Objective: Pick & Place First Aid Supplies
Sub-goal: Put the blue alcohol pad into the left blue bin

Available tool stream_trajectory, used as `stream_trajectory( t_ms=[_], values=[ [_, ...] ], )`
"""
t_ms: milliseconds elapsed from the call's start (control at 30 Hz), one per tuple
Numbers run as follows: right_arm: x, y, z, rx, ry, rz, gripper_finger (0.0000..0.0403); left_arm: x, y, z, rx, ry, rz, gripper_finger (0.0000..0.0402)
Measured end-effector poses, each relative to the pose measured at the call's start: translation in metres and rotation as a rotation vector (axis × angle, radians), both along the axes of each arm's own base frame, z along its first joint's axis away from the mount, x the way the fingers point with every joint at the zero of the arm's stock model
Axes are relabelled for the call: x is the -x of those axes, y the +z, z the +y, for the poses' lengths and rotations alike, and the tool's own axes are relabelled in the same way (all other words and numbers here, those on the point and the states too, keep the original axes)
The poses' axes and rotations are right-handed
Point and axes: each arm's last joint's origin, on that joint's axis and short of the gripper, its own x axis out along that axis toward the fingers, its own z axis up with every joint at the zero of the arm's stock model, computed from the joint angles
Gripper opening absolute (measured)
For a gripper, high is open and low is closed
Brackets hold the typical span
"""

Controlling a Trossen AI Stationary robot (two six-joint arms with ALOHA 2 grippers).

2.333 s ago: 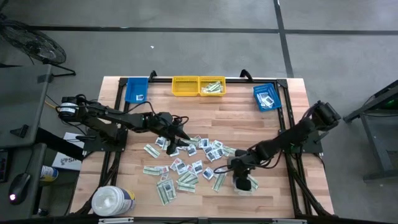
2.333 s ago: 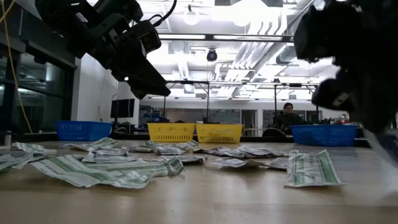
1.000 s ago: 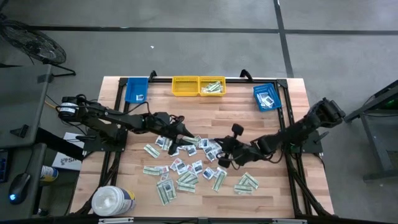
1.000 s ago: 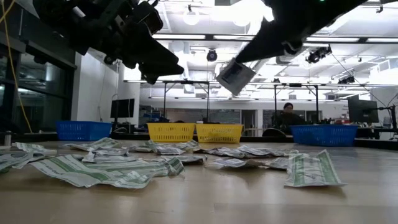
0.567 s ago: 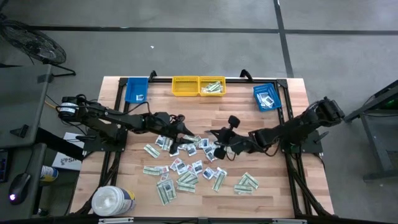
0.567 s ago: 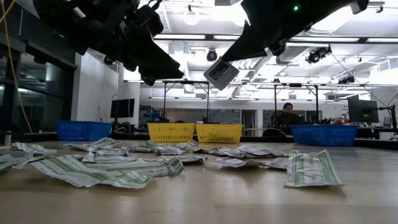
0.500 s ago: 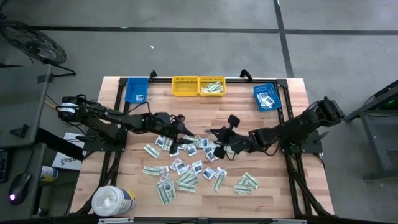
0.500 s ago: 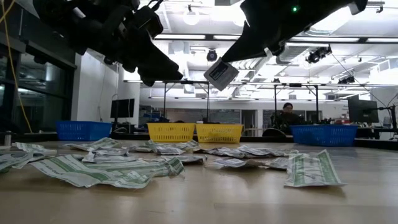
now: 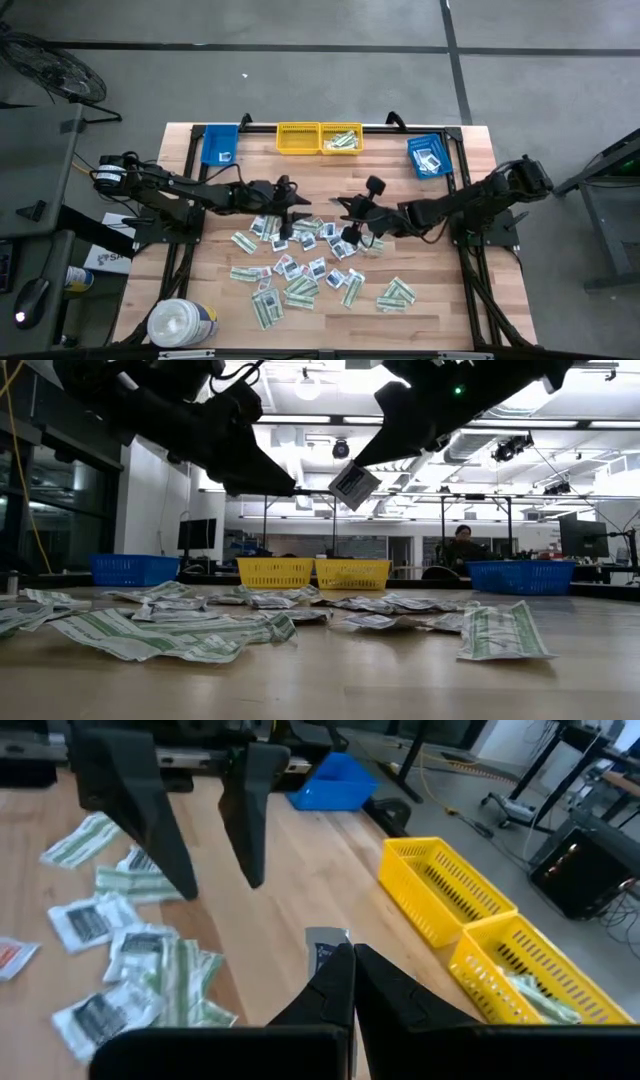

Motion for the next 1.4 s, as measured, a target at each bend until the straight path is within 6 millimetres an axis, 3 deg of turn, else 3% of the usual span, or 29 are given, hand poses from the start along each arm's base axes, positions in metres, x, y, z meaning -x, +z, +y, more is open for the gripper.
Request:
stream_trajectory(
  t_ms=[567,1100,1233,1400],
  values=[
    [-0.010,0.018,-0.007,0.045,0.115,-0.140,0.0000,-0.004,0.013,0.002,-0.062,0.067,-0.137,0.0209],
    [-0.013,0.024,-0.005,0.032,0.218,-0.197,0.0000,-0.005,0.021,0.000,-0.015,0.004,-0.226,0.0209],
    [-0.013,0.024,-0.005,0.030,0.225,-0.195,0.0000,-0.006,0.022,0.000,0.002,-0.001,-0.237,0.0187],
    [-0.013,0.024,-0.005,0.029,0.225,-0.195,0.0000,-0.006,0.023,0.000,0.012,-0.008,-0.243,0.0112]
  ],
)
